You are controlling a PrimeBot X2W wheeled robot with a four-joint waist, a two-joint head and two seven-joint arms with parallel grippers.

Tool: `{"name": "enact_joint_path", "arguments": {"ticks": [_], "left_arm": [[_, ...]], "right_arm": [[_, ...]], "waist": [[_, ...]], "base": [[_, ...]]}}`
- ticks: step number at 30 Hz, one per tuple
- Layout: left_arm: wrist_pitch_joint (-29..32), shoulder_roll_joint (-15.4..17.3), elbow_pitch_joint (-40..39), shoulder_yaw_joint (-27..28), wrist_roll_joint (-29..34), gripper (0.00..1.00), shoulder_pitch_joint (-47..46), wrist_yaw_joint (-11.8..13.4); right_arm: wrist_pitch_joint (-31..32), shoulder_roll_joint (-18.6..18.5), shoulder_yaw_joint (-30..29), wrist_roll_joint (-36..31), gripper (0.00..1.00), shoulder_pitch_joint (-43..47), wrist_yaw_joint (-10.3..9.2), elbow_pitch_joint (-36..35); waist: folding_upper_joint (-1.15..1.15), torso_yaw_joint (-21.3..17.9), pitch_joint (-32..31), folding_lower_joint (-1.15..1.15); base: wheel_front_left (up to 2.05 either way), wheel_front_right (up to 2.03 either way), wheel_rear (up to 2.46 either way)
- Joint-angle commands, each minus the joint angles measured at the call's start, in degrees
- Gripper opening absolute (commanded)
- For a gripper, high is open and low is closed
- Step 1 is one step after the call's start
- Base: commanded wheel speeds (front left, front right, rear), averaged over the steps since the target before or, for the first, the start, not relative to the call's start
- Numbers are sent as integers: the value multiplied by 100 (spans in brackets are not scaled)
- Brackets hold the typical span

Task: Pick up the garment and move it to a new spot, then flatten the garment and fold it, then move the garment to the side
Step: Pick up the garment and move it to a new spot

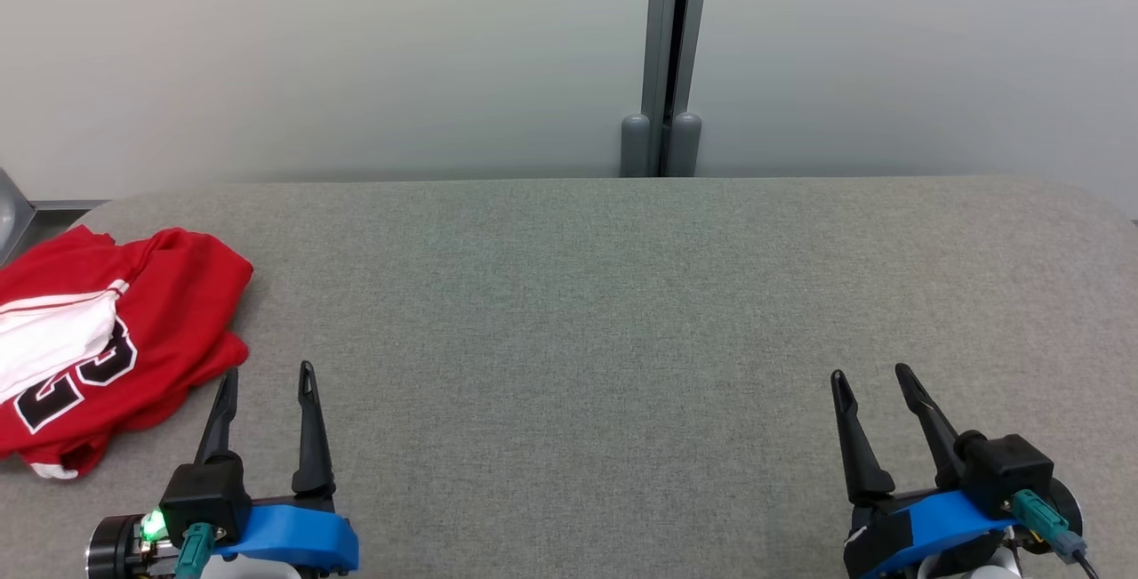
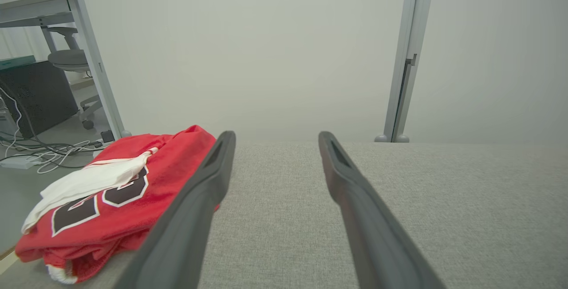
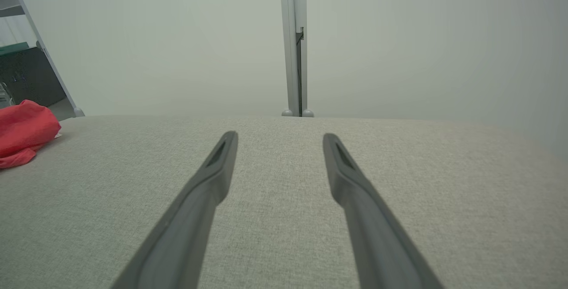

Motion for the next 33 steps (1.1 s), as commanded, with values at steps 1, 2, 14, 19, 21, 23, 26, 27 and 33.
{"name": "enact_joint_path", "arguments": {"ticks": [1,2,14,19,21,23,26,27,33], "left_arm": [[-28,-4,20,11,-9,100,-36,-25],[-28,-2,23,19,-17,100,-45,-26],[-27,84,65,165,-39,100,-93,-31],[-27,129,92,236,-87,100,-74,-50],[-26,140,103,249,-97,100,-89,-68],[-23,184,126,269,-72,100,-122,-73],[-23,221,138,303,-61,100,-150,-61],[-23,238,140,321,-65,100,-147,-51],[-23,284,166,435,-145,100,-86,-21]], "right_arm": [[-24,-34,-13,69,100,-19,2,16],[-24,-34,-13,109,100,-13,3,18],[-22,-32,143,399,100,39,3,51],[-22,-33,178,446,100,57,3,80],[-22,-32,164,449,100,65,3,86],[-22,-32,180,443,100,67,3,109],[-21,-33,208,440,100,47,3,123],[-22,-32,218,443,100,37,3,118],[-22,-33,251,466,100,61,3,138]], "waist": [[0,20,-5,0],[0,36,-7,0],[0,707,-6,0],[0,1125,-41,0],[0,1215,-49,0],[0,1385,-70,0],[0,1605,-78,0],[0,1676,-79,0],[0,2064,-92,0]], "base": [[0,0,0],[0,0,0],[0,0,0],[0,0,0],[0,0,0],[0,0,0],[0,0,0],[0,0,0],[0,0,0]]}}
